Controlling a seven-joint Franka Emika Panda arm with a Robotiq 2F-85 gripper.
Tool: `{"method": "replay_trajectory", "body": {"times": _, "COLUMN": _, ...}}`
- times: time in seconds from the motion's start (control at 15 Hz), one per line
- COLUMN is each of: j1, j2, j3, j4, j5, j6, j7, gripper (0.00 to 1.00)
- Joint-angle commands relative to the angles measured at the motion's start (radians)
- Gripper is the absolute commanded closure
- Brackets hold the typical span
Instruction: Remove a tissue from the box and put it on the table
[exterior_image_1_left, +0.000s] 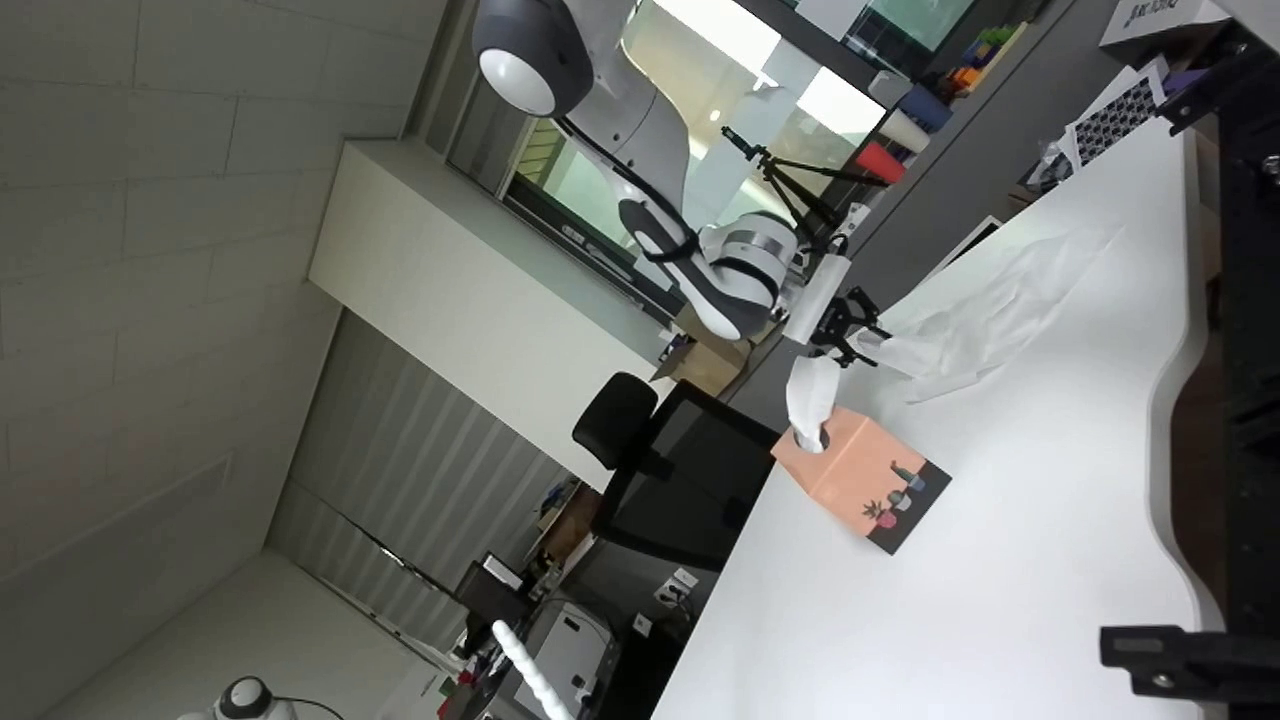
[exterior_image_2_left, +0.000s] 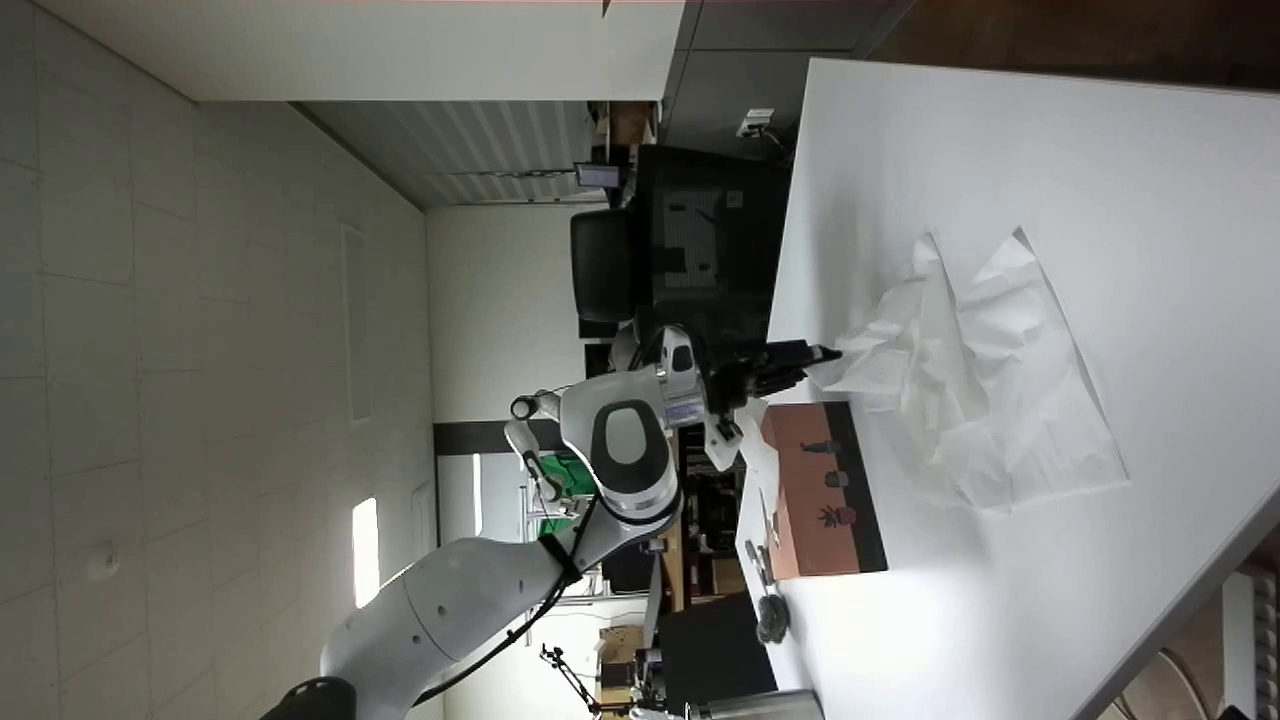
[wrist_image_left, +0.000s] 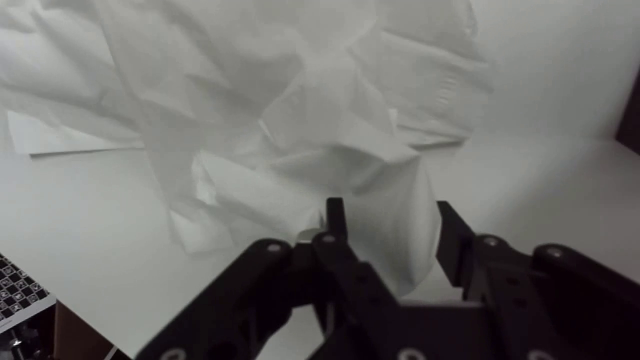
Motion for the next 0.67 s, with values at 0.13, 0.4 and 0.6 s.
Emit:
{"method": "replay_trajectory", "body": {"times": 0.13, "j1": 0.013, "j2": -0.124, "j3": -0.02, "j4": -0.018, "j5": -0.029, "j6": -0.108, "j7": 0.035, "gripper": 0.07}}
{"method": "replay_trajectory", "body": {"times": 0.4, "j1": 0.01, "j2": -0.169, "j3": -0.018, "j4": -0.016, "j5": -0.055, "j6": -0.192, "j7": 0.031, "gripper": 0.0}}
{"method": "replay_trajectory", "body": {"times": 0.6, "j1": 0.01, "j2": -0.188, "j3": -0.015, "j4": -0.008, "j5": -0.086, "j6": -0.277, "j7": 0.023, "gripper": 0.0}}
